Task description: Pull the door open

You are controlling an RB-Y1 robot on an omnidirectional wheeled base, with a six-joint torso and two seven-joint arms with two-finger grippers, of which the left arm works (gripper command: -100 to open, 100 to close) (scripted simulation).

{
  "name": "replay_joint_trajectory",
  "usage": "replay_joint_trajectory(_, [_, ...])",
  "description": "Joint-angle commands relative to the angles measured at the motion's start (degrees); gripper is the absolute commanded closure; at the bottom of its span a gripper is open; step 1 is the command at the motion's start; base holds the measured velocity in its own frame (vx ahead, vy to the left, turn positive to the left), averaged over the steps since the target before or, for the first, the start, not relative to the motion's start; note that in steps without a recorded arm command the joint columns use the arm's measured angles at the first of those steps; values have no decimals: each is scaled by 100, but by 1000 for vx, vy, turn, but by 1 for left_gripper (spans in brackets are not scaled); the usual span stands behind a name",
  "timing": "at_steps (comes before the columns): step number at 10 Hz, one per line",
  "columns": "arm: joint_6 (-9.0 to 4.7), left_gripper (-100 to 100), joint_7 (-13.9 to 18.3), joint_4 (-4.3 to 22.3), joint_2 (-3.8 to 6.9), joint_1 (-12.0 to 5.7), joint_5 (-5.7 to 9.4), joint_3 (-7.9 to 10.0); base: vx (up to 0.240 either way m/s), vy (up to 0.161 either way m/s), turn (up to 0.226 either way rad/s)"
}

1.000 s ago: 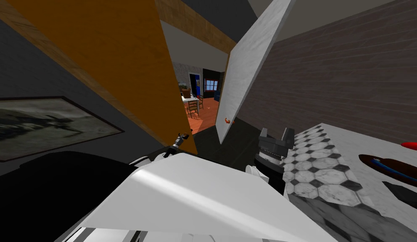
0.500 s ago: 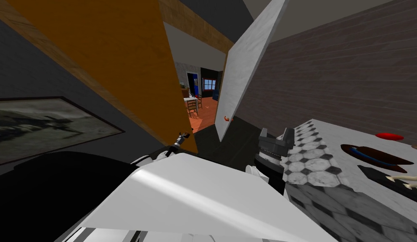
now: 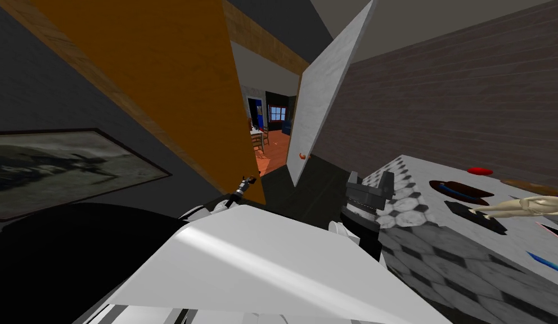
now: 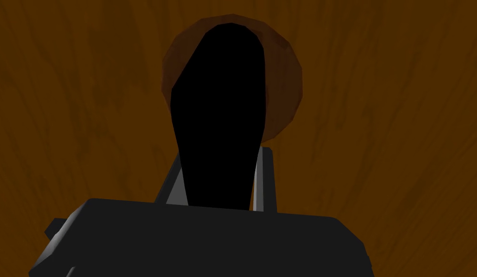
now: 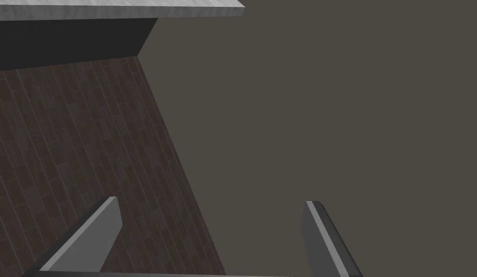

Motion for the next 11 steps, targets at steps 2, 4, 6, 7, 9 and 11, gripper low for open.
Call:
replay_joint_trajectory(2, [137, 100, 15, -38, -135, -93, -240, 174, -143, 78, -76])
replay_joint_trajectory(4, [206, 100, -2, -144, -118, -27, -249, 212, -88, 63, -47])
replay_joint_trajectory(6, [-83, 100, 147, -86, 20, 171, -247, 130, -161, 4, -233])
replay_joint_trajectory(7, [-141, 100, 176, -76, 49, 209, -244, 115, -196, 56, -158])
replay_joint_trajectory(9, [-261, 100, 237, -54, 109, 290, -239, 82, -145, 32, -116])
replay_joint_trajectory(11, [-444, 100, 329, -22, 201, 412, -231, 33, -143, 54, -167])
